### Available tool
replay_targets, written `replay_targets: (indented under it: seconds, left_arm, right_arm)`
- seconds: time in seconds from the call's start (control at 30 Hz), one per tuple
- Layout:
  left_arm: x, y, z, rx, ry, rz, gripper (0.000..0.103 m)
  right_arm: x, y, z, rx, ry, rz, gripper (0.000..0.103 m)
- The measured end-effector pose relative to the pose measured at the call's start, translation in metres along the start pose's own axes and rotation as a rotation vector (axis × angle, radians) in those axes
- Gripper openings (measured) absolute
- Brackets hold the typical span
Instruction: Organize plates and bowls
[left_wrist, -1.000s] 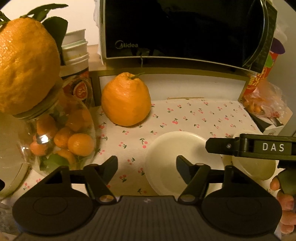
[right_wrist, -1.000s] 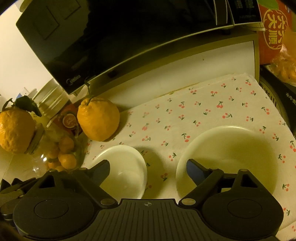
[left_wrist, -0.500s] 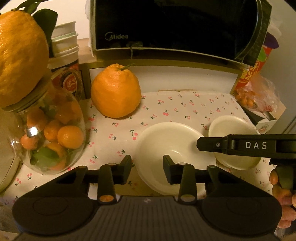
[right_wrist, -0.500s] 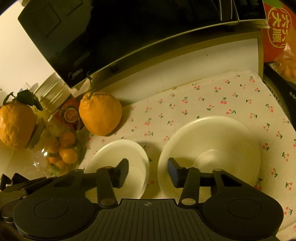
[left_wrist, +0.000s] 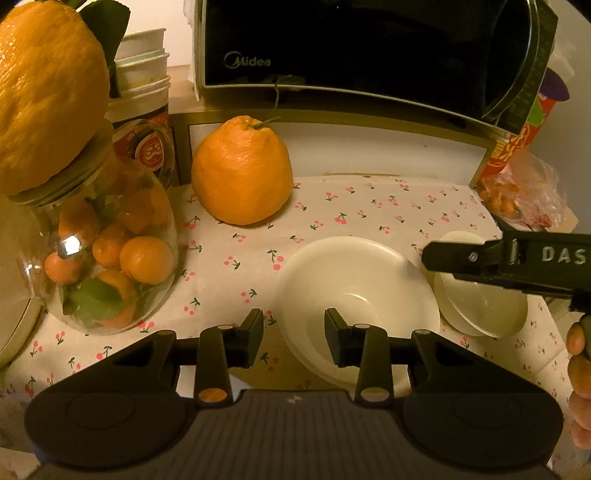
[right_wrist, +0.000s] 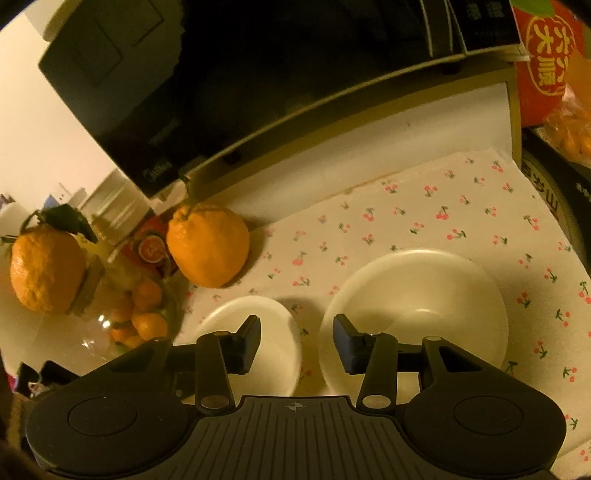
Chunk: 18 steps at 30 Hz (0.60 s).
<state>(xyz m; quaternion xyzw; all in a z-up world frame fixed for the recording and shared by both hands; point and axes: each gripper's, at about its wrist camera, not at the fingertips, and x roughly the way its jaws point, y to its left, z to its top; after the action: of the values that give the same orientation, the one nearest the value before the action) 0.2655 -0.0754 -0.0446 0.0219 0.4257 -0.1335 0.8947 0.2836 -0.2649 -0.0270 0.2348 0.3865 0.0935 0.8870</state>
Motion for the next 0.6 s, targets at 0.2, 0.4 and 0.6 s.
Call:
replay_targets:
  seconds: [0.2,0.4,0.6]
  left_arm:
    - [0.001,0.002,0.0,-0.022,0.012,0.007,0.024]
    - [0.003,0.002,-0.002,-0.02,0.023,0.01,0.019]
    - [0.004,0.004,-0.003,-0.041,0.023,0.002,0.015]
  right_arm:
    - [0.002,0.013,0.0,-0.05,-0.012,0.04,0.042]
    - [0.014,0.016,-0.004,-0.074,0.016,0.003,0.039]
    - [0.025,0.014,-0.01,-0.08,0.062,-0.033,0.031]
